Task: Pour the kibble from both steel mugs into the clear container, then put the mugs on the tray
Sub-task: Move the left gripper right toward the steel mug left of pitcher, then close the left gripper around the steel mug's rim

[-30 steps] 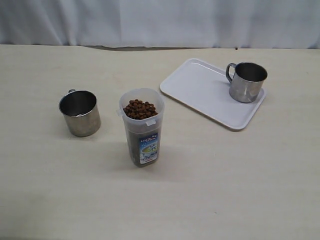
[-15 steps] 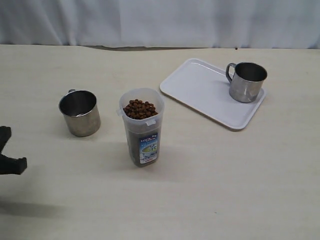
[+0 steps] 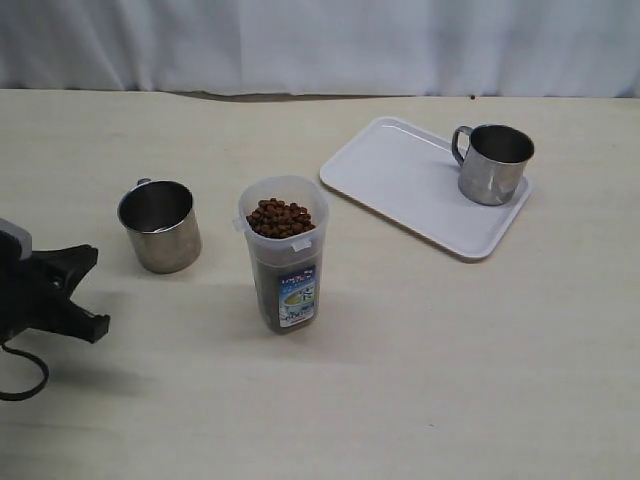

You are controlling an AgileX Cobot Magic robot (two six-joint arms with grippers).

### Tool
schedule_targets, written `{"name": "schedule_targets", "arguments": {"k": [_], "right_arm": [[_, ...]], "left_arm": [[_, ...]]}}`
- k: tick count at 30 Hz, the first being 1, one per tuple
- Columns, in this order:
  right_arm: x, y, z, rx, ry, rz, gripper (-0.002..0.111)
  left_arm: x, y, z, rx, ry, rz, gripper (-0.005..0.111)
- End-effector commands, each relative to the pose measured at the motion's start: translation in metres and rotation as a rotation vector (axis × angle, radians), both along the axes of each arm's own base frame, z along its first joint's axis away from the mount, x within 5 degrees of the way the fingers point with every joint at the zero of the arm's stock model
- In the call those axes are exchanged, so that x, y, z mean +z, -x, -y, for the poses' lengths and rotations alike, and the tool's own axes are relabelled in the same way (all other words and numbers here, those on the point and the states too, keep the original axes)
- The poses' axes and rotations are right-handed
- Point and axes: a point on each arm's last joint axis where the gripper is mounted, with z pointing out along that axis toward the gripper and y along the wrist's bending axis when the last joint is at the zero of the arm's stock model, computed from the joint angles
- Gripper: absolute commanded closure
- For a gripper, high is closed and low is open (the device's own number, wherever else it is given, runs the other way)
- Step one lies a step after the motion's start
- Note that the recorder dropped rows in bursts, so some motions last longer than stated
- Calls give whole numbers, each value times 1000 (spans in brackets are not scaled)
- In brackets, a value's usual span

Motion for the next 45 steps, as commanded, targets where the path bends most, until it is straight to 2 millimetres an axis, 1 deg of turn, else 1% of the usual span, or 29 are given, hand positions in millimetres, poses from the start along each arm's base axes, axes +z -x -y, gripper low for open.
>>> {"name": "schedule_targets", "arguments": {"k": [1, 3, 5, 6, 7, 8, 10, 12, 13, 15, 16, 19, 21, 25, 33, 35, 36, 37, 38, 39, 42, 45], "right_arm": [[-2, 0, 0, -8, -2, -7, 103], [-2, 0, 0, -8, -2, -7, 103], [-2, 0, 0, -8, -2, -7, 103], [-2, 0, 0, -8, -2, -7, 103], [-2, 0, 0, -8, -2, -7, 103], [-2, 0, 0, -8, -2, -7, 103], [-2, 0, 0, -8, -2, -7, 103], [-2, 0, 0, -8, -2, -7, 103], [-2, 0, 0, -8, -2, -7, 103], [-2, 0, 0, -8, -2, -7, 103], [-2, 0, 0, -8, -2, -7, 103], [-2, 0, 0, -8, -2, -7, 103], [-2, 0, 0, -8, -2, -7, 103], [-2, 0, 0, -8, -2, -7, 103], [-2, 0, 0, -8, -2, -7, 103], [-2, 0, 0, -8, -2, -7, 103], [-2, 0, 0, -8, -2, -7, 103], [-2, 0, 0, -8, -2, -7, 103], [-2, 0, 0, -8, -2, -7, 103], [-2, 0, 0, -8, -2, -7, 103], [-2, 0, 0, -8, -2, -7, 103], [-2, 0, 0, -8, -2, -7, 103]], "left_arm": [[2, 1, 0, -70, 66, 4, 107], [0, 3, -13, -94, 71, -2, 107], [-13, -2, -37, -71, -40, -119, 107], [-13, -6, -41, -31, 0, -136, 107], [-11, -9, -42, 11, 77, -149, 107], [-10, -10, -40, -9, 89, -136, 107], [-10, -14, -36, -89, 81, -116, 100], [-11, -16, -30, -205, 94, -90, 81], [-14, -19, -29, -230, 104, -87, 67], [-19, -23, -29, -229, 128, -85, 50], [-20, -24, -29, -230, 145, -78, 45], [-28, -31, -29, -231, 192, -54, 36], [-35, -36, -30, -242, 195, -60, 35], [-42, -50, -33, -267, 186, -41, 35], [-38, -66, -35, -348, 155, 18, 35], [-37, -68, -32, -357, 166, 15, 35], [-37, -71, -30, -364, 168, 18, 35], [-36, -74, -23, -395, 163, 27, 35], [-35, -76, -19, -406, 160, 32, 35], [-34, -80, -10, -434, 155, 45, 35], [-31, -91, 4, -464, 145, 77, 35], [-26, -100, 25, -514, 138, 112, 35]]}}
